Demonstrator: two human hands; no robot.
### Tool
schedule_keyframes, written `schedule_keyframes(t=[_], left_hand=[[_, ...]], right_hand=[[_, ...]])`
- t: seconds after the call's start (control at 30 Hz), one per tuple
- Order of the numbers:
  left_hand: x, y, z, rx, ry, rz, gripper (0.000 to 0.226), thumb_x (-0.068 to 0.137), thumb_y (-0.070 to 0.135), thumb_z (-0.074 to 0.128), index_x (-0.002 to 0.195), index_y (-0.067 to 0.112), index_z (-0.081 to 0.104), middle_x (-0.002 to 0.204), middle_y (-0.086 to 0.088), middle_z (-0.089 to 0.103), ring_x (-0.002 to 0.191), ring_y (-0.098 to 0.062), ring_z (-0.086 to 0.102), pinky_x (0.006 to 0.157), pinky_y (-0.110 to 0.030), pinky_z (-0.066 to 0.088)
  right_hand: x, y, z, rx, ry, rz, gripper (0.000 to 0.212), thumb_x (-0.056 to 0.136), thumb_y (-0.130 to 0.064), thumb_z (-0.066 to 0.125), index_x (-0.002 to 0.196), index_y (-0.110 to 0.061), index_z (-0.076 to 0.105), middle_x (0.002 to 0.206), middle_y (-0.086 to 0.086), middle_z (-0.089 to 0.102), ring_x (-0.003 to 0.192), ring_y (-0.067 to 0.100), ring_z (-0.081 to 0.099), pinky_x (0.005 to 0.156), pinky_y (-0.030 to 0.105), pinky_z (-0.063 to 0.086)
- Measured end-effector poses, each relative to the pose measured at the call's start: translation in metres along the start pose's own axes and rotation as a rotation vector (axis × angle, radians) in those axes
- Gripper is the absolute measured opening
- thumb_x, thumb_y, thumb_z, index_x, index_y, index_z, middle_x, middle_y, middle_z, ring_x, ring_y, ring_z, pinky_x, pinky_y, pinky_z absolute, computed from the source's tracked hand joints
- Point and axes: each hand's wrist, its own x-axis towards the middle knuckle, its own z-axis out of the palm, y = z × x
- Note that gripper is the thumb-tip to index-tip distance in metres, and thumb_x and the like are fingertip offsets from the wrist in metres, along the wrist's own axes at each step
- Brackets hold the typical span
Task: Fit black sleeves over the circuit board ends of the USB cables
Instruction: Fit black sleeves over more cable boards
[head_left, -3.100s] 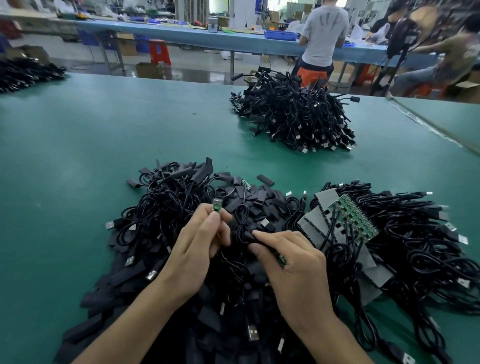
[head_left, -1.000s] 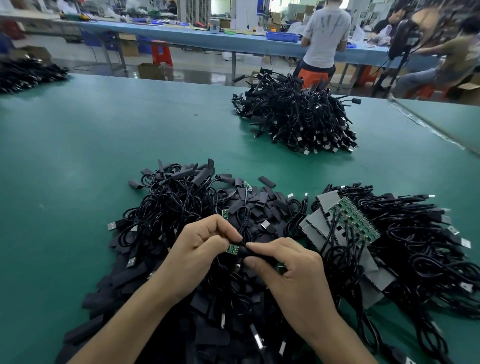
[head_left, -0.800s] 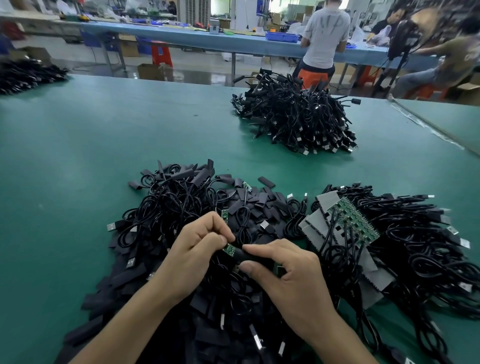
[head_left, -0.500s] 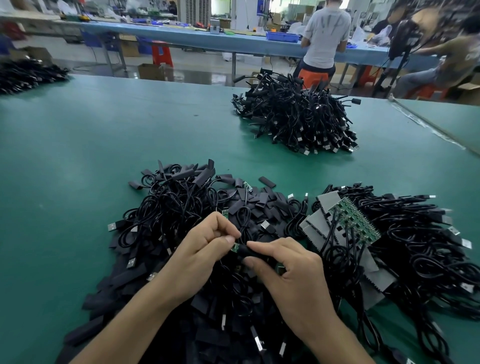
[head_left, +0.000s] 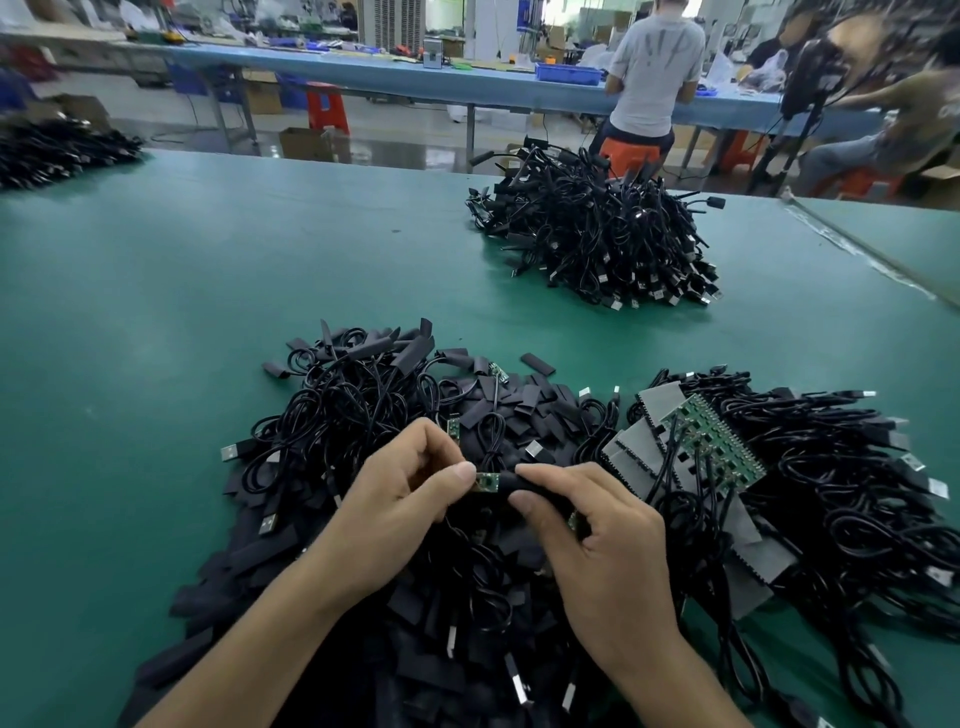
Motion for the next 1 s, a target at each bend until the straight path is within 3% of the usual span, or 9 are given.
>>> schedule_keyframes(t=[0.1, 0.3, 0.53, 0.7, 0.83, 1.0], left_hand=[[0.0013, -0.0021, -0.0010, 0.030, 0.016, 0.021, 0.021, 0.092, 0.041, 0.064, 0.076, 0.030, 0.062, 0.059, 0.007, 0.057, 0.054, -0.005, 0.051, 0.049, -0.014, 0.039], [0.0005, 0.0004, -0.0019, -0.005, -0.031, 0.016, 0.011, 0.084, 0.039, 0.065, 0.077, 0.032, 0.069, 0.067, 0.005, 0.068, 0.058, 0.002, 0.057, 0.053, -0.009, 0.042], [-0.0007, 0.0013, -0.0012, -0.039, -0.066, 0.003, 0.014, 0.083, 0.036, 0.066, 0.080, 0.023, 0.072, 0.067, 0.005, 0.070, 0.056, 0.002, 0.056, 0.052, -0.009, 0.041], [-0.0008, -0.0019, -0.0042, -0.038, -0.072, -0.010, 0.006, 0.091, 0.028, 0.069, 0.090, 0.027, 0.075, 0.075, -0.001, 0.072, 0.065, -0.005, 0.063, 0.054, -0.014, 0.045], [0.0004, -0.0023, -0.0054, -0.007, -0.055, -0.009, 0.008, 0.091, 0.020, 0.070, 0.085, 0.023, 0.075, 0.072, -0.005, 0.070, 0.062, -0.008, 0.061, 0.052, -0.018, 0.046], [-0.0002, 0.0013, -0.0058, -0.015, -0.051, -0.030, 0.011, 0.085, 0.026, 0.069, 0.083, 0.017, 0.075, 0.072, -0.005, 0.072, 0.060, -0.007, 0.062, 0.050, -0.017, 0.046]], right_hand=[[0.0003, -0.0002, -0.0006, 0.009, 0.005, 0.008, 0.024, 0.086, -0.033, 0.066, 0.106, -0.024, 0.075, 0.093, -0.019, 0.067, 0.084, 0.000, 0.065, 0.074, 0.008, 0.047], [0.0002, -0.0020, -0.0021, -0.052, -0.089, -0.007, 0.031, 0.085, -0.040, 0.065, 0.110, -0.024, 0.075, 0.096, -0.020, 0.067, 0.093, 0.000, 0.064, 0.081, 0.017, 0.050], [-0.0011, -0.0024, -0.0010, -0.094, -0.108, -0.060, 0.031, 0.087, -0.037, 0.065, 0.112, -0.021, 0.074, 0.097, -0.016, 0.067, 0.092, 0.004, 0.064, 0.078, 0.026, 0.055], [-0.0012, -0.0002, 0.0003, -0.086, -0.039, -0.076, 0.025, 0.087, -0.029, 0.069, 0.110, -0.019, 0.075, 0.096, -0.014, 0.068, 0.091, 0.001, 0.065, 0.079, 0.020, 0.053], [-0.0007, 0.0005, 0.0001, -0.083, -0.025, -0.085, 0.024, 0.087, -0.026, 0.069, 0.109, -0.019, 0.075, 0.096, -0.012, 0.068, 0.090, 0.001, 0.065, 0.079, 0.018, 0.053], [0.0006, 0.0001, -0.0003, -0.086, -0.052, -0.089, 0.027, 0.087, -0.031, 0.067, 0.111, -0.020, 0.074, 0.096, -0.013, 0.067, 0.091, 0.002, 0.065, 0.078, 0.020, 0.053]])
